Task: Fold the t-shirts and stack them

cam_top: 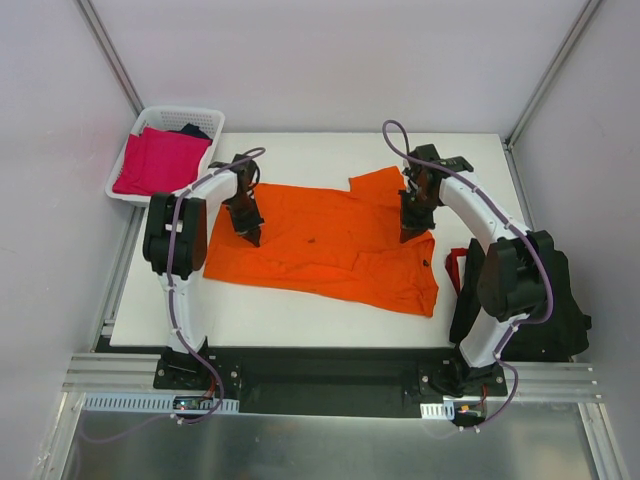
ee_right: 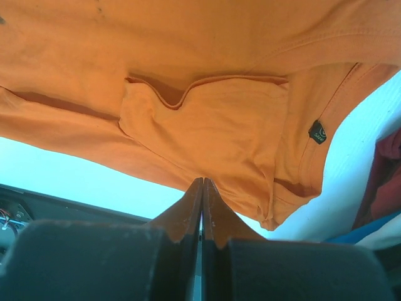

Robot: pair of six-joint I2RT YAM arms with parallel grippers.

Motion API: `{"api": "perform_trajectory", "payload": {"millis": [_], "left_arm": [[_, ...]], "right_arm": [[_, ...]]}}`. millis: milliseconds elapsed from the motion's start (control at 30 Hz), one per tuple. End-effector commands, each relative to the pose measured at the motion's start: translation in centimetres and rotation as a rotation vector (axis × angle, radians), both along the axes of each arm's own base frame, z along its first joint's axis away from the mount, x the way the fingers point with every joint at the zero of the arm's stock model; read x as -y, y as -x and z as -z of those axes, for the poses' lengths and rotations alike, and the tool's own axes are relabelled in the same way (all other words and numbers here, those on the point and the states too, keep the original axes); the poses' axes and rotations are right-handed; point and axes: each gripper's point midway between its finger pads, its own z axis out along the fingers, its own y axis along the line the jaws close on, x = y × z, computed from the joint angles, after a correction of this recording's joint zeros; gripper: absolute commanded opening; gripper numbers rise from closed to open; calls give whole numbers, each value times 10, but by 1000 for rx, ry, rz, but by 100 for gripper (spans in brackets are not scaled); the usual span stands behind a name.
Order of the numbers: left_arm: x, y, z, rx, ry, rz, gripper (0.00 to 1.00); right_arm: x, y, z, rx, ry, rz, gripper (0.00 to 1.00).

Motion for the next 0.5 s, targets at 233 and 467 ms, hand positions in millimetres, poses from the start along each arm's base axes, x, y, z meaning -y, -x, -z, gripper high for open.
{"api": "perform_trajectory", "payload": {"millis": [233, 467], "left_arm": [[-6, 38, -2, -40, -10, -25, 0], [-12, 62, -2, -68, -30, -46, 0]], "right_arm": [[-3, 6, -10, 6, -21, -26, 2], [-7, 6, -4, -14, -28, -42, 2]]}}
